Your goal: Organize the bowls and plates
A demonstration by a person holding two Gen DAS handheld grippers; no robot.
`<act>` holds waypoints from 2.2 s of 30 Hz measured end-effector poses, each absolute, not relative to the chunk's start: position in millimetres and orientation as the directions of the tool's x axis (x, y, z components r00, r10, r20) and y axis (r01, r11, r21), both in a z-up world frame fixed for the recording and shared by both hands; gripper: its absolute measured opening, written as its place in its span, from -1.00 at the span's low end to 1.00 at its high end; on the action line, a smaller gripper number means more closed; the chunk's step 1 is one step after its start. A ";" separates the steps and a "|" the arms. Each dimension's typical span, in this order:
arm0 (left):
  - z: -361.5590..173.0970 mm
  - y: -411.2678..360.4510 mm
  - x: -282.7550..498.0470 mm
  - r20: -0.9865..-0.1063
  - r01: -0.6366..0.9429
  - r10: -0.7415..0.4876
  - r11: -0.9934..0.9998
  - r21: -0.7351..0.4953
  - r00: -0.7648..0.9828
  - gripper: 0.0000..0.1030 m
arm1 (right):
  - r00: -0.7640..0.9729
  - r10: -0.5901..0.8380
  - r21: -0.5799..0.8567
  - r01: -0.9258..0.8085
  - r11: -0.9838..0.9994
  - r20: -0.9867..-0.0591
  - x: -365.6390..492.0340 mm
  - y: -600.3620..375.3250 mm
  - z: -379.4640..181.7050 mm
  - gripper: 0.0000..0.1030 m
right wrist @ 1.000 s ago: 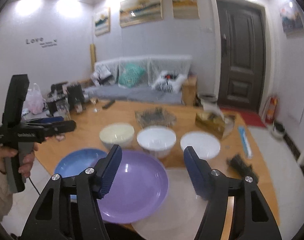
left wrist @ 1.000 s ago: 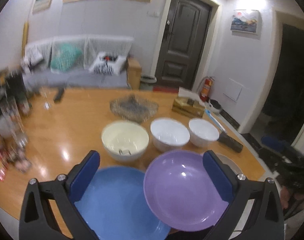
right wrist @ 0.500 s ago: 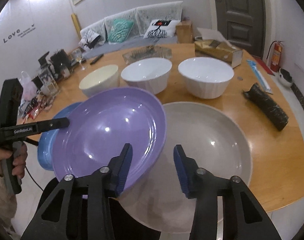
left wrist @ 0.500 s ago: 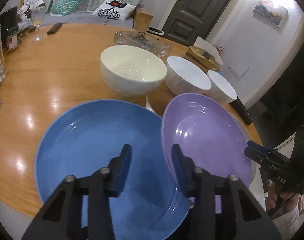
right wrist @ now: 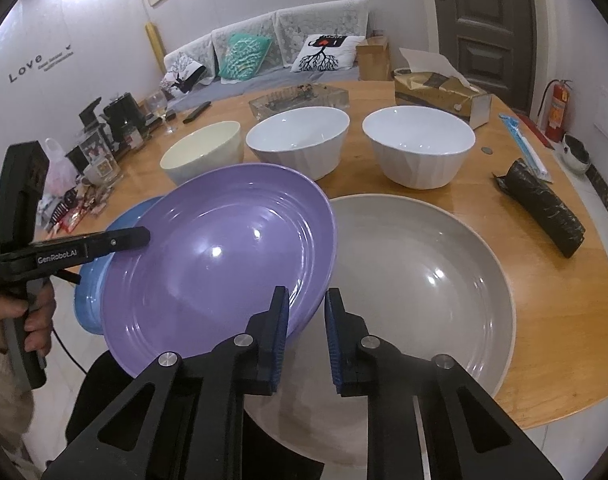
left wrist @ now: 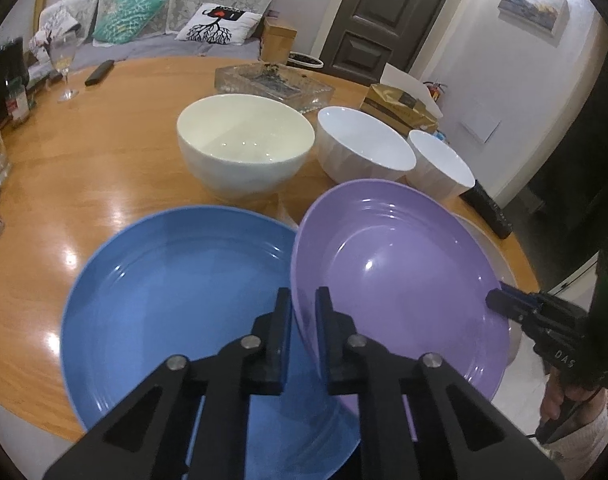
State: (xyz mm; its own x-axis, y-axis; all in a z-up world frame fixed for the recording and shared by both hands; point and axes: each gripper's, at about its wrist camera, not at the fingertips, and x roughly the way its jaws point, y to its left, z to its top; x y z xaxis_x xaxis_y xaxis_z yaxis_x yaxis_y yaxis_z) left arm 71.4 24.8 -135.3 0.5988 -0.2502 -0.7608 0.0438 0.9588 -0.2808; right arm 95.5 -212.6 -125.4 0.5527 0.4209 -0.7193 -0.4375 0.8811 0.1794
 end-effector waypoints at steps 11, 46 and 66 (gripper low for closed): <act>-108.2 -28.8 70.9 -0.760 0.126 -0.249 0.968 -0.217 0.600 -0.82 | 0.638 0.363 0.151 -0.363 0.920 -0.679 85.1 -255.2 -118.4 -0.73; -138.3 -118.4 109.1 -0.868 0.223 -0.078 0.974 0.038 0.490 -0.79 | 0.610 0.258 0.072 -0.312 0.947 -0.749 88.2 -302.7 -136.1 -0.69; -115.3 -83.1 99.1 -0.833 0.199 -0.157 0.978 -0.057 0.531 -0.58 | 0.593 0.183 0.010 -0.282 0.959 -0.784 94.6 -296.4 -132.9 -0.60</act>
State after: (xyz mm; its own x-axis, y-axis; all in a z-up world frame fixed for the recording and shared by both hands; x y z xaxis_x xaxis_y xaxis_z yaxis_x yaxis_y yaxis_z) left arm 99.1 -83.1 -115.3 0.5312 -0.1568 -0.8326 0.1989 0.9783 -0.0573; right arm 94.6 -296.4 -132.9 0.5935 0.1829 -0.7838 -0.2819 0.9594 0.0104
